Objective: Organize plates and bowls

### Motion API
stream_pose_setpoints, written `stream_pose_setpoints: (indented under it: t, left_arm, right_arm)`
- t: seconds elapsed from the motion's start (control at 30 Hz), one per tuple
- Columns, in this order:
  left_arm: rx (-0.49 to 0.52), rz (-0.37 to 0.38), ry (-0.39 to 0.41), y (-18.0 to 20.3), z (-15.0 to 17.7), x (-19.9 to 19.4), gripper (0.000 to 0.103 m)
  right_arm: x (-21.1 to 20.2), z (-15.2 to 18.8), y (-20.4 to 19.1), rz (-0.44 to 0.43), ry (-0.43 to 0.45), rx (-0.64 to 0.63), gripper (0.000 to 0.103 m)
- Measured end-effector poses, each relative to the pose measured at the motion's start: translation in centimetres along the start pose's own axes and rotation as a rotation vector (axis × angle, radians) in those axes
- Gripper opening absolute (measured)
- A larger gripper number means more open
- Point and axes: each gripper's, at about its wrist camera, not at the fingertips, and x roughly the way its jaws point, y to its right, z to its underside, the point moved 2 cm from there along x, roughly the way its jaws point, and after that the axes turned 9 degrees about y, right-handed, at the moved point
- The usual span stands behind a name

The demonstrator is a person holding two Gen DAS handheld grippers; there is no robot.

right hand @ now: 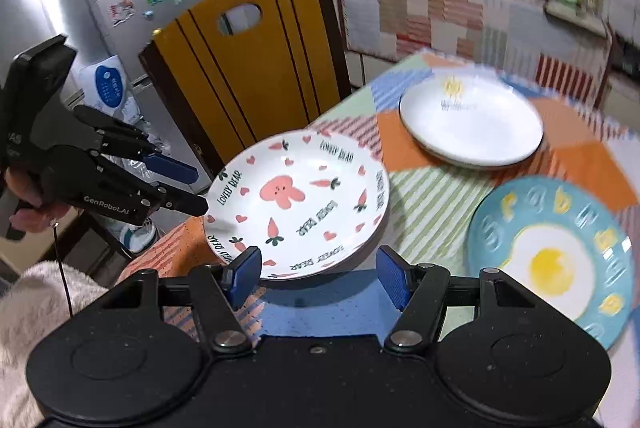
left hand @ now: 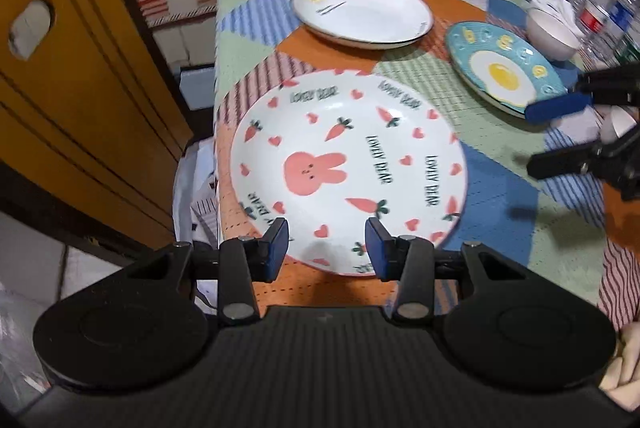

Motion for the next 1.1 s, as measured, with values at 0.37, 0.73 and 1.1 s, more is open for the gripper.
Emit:
stream_pose_setpoints:
  t: [0.37,0.73,1.1]
  left_arm:
    - [0.041,-0.041,-0.003,-2.1,1.1,2.7,0.041]
    - [-0.088,-0.015,-0.032,-3.8,1.1,5.6,0.029]
    - [-0.135,-0.026,-0.023,-3.0,1.3,5.1,0.028]
  right_arm:
    - [5.8,2.5,1.5,0.069,0.012,0.185,0.068]
    - [8.7,3.9,1.7,0.065,0.031,0.219,0.052]
    - [9.3,3.4,2.7,0.092,0.053,0.218,0.025]
